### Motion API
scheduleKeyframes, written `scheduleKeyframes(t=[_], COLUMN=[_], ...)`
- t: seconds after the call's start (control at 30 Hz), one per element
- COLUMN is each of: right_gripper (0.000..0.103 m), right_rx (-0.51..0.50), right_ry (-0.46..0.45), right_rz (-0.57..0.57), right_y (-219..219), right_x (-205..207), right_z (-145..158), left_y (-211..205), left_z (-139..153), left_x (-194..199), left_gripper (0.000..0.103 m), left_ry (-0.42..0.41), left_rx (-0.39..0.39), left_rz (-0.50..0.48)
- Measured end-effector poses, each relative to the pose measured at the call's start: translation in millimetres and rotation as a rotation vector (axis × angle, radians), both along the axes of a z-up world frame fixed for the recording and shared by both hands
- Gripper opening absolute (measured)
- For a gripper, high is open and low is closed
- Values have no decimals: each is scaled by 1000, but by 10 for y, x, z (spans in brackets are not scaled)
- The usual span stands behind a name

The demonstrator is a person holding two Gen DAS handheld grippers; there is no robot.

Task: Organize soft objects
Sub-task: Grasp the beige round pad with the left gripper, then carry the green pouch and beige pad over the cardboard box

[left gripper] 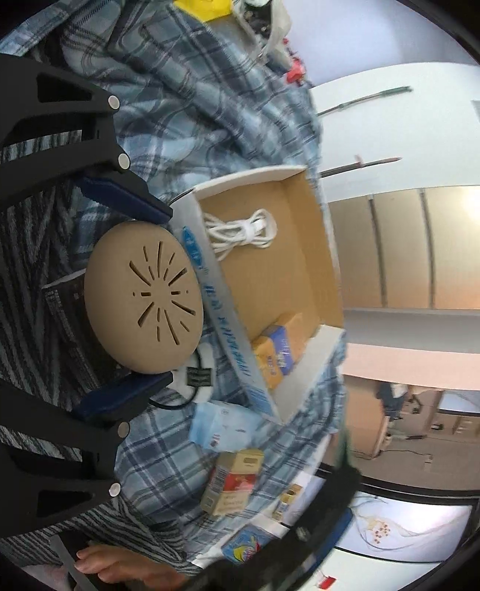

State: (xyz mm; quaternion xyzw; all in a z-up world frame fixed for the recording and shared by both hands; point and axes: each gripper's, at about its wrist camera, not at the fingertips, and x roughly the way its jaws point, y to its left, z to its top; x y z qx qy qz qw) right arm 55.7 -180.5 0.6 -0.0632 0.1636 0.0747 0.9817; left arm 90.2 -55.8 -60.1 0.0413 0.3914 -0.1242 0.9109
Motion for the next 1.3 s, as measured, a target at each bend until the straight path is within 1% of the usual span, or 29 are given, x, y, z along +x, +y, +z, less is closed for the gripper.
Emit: scheduleKeyframes(t=[0.13, 0.23, 0.33, 0.4, 0.47, 0.63, 0.77, 0.83, 0.93, 0.97, 1.17, 1.23, 1.3], right_gripper=[68, 68, 68, 68, 68, 68, 68, 68, 68, 68, 68, 68, 68], right_rx=[9, 23, 36, 39, 36, 40, 55, 62, 43, 44, 66, 64, 67], right_ry=[-16, -38, -65, -80, -90, -94, -114, -138, -174, -178, -190, -205, -225], right_rz=[-1, 6, 14, 18, 18, 22, 24, 22, 32, 30, 28, 29, 26], right_y=[-30, -47, -63, -65, -58, -58, -92, -92, -62, -53, -77, -70, -59], right_x=[-29, -59, -101, -125, -142, -145, -169, -201, -221, -215, -126, -68, -9], right_z=[10, 34, 59, 69, 78, 108, 171, 212, 328, 366, 635, 731, 819], left_y=[20, 55, 75, 81, 86, 103, 114, 108, 100, 103, 122, 112, 108], left_z=[197, 351, 458, 515, 553, 639, 710, 769, 875, 923, 1245, 1353, 1461], left_x=[-189, -359, -483, -541, -584, -689, -745, -728, -674, -664, -637, -564, -448], left_gripper=[81, 81, 81, 81, 81, 81, 81, 81, 81, 81, 81, 81, 81], left_ry=[-153, -290, -393, -443, -473, -508, -510, -511, -494, -501, -585, -615, -620], left_rx=[-12, -29, -38, -35, -34, -33, -43, -46, -67, -63, -45, -32, -40], left_rz=[21, 43, 63, 73, 80, 96, 95, 105, 117, 121, 157, 177, 186])
